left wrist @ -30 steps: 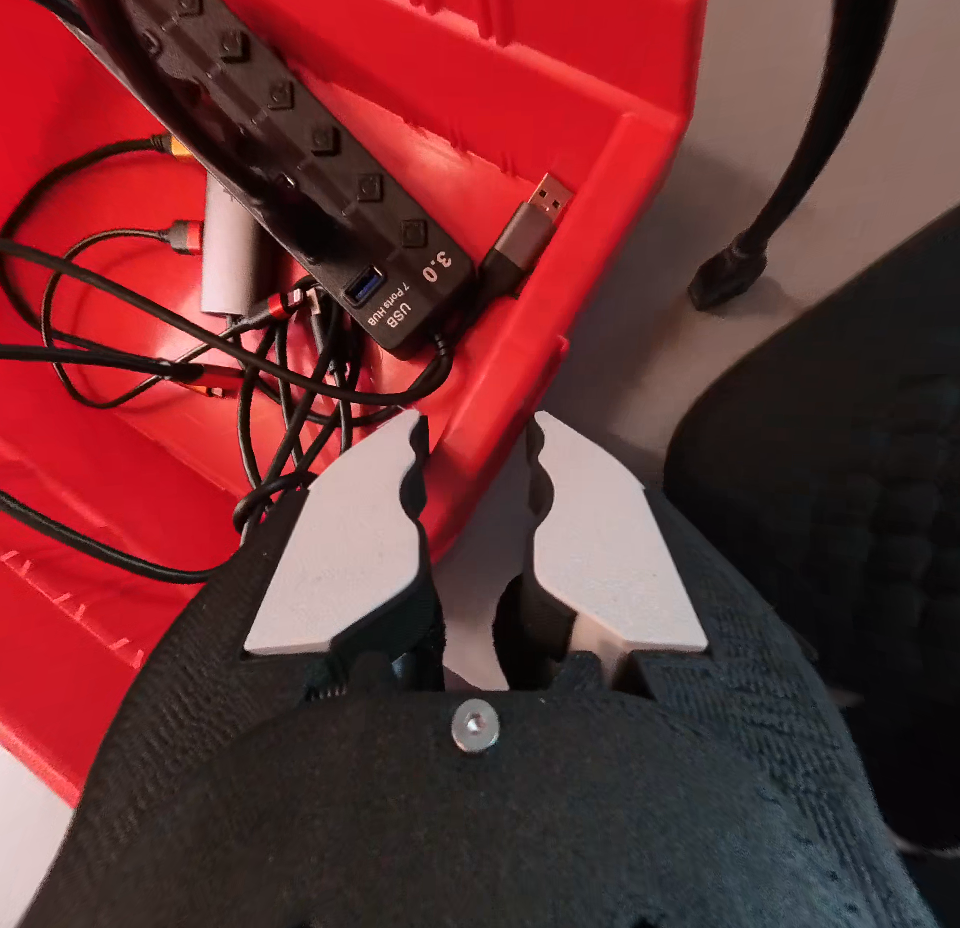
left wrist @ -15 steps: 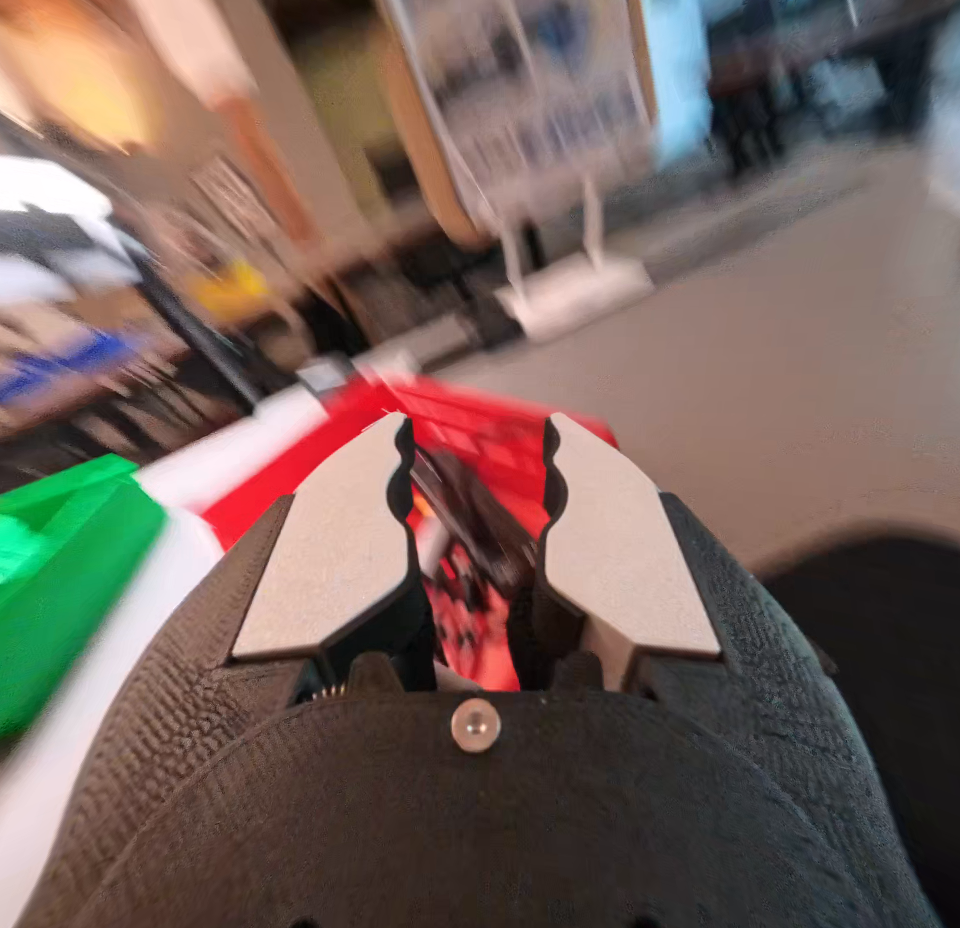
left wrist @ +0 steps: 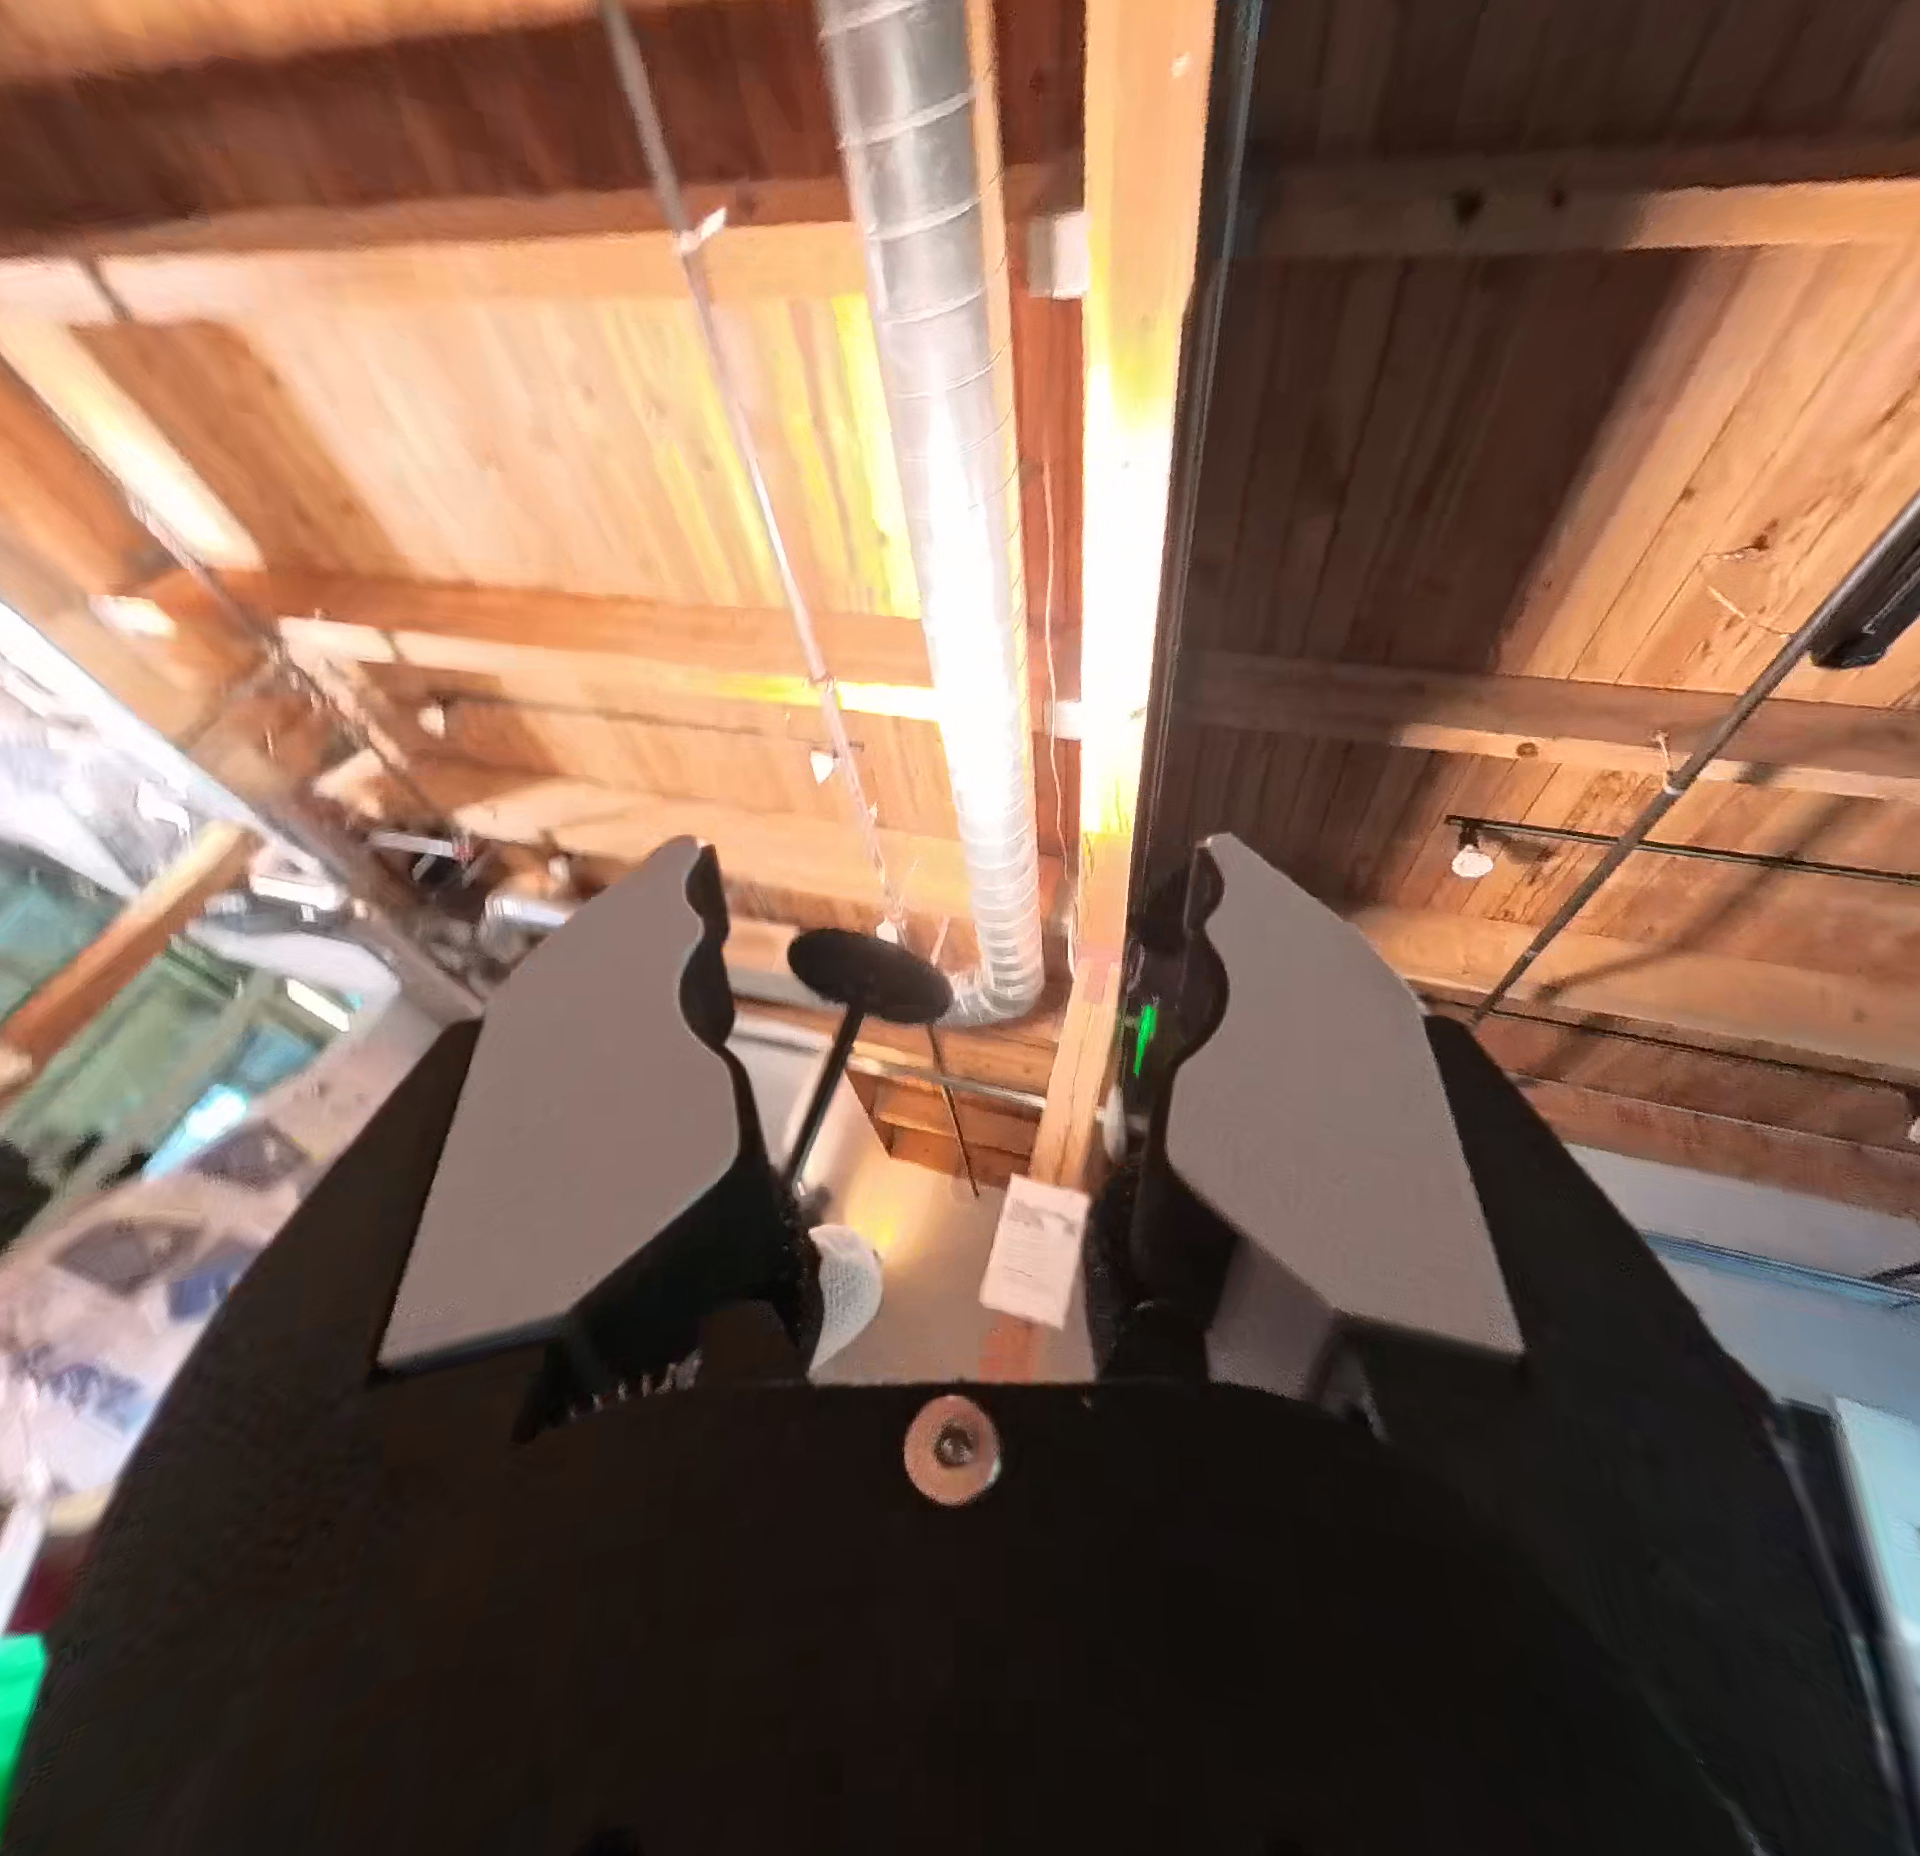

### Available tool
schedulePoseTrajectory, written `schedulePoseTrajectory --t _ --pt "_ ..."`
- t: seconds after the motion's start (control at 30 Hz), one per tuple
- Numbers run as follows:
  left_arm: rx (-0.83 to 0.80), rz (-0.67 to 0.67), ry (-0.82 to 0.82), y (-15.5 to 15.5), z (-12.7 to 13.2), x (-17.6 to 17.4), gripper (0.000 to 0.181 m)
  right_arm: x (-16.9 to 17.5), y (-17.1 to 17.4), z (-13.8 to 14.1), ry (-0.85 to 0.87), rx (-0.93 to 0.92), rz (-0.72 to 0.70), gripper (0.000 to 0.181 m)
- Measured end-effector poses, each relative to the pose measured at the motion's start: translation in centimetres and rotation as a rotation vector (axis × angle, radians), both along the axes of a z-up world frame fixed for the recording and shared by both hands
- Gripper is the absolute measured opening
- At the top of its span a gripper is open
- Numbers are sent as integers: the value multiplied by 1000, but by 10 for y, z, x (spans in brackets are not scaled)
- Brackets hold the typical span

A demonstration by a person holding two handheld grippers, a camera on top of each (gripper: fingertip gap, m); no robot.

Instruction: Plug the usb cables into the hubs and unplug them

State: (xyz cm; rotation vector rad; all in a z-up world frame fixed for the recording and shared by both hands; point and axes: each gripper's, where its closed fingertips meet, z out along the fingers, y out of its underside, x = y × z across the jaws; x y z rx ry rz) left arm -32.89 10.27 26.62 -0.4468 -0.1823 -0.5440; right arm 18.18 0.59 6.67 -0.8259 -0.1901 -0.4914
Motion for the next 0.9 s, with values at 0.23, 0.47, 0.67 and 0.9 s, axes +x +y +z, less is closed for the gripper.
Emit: schedulePoseTrajectory --t 0.23,0.47,0.67,0.9 --pt "-250 -239 93 81 -38 10 77 14 24 -26 155 -161 18 111" --pt "-445 -227 311 123 -66 28 71 27 39 -54 385 -264 104 109" --pt "-662 -260 674 148 -108 72 70 25 44 -61 383 -322 100 107" --pt "-1083 -281 995 182 -203 82 69 5 55 -70 332 -423 132 105"
